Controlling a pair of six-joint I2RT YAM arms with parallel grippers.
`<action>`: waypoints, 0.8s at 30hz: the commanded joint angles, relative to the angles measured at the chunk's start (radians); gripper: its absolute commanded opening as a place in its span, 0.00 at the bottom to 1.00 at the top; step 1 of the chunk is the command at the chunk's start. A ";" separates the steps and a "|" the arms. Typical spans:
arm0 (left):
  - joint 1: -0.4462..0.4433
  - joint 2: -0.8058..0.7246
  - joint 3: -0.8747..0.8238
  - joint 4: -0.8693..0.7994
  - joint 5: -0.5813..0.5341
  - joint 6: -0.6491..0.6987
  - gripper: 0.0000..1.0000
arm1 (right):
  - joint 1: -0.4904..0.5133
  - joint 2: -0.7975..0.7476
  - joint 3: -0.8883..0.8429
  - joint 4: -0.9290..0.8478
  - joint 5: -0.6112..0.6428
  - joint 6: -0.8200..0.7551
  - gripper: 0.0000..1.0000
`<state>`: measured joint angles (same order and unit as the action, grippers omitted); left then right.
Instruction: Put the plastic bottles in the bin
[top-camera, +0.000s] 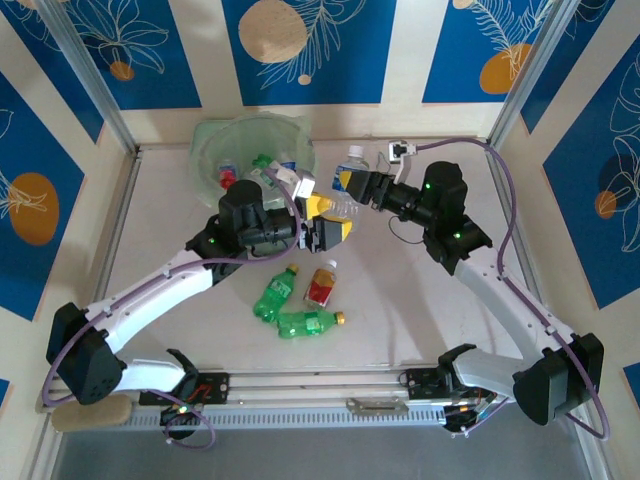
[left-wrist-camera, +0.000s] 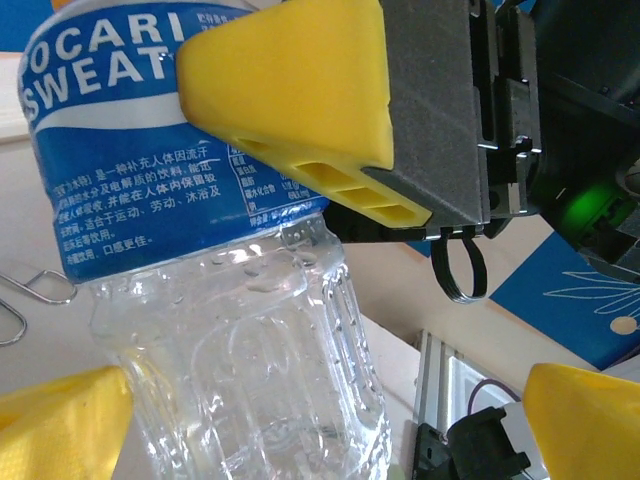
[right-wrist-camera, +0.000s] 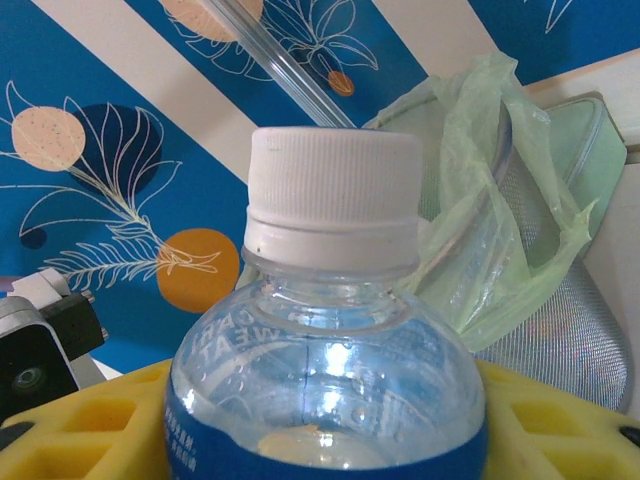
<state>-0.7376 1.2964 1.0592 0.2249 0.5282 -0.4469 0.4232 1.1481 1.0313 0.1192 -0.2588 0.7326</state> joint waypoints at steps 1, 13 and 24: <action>-0.007 0.035 0.049 0.025 0.043 -0.004 1.00 | 0.008 -0.024 0.008 0.054 -0.034 0.025 0.51; -0.006 0.131 0.121 0.018 0.006 0.005 1.00 | 0.022 -0.047 0.000 0.060 -0.045 0.053 0.51; -0.006 0.145 0.154 -0.113 -0.101 0.048 1.00 | 0.017 -0.075 0.004 0.046 -0.044 0.043 0.51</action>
<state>-0.7391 1.4311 1.1820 0.1669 0.4801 -0.4355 0.4412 1.1126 1.0298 0.1200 -0.2600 0.7555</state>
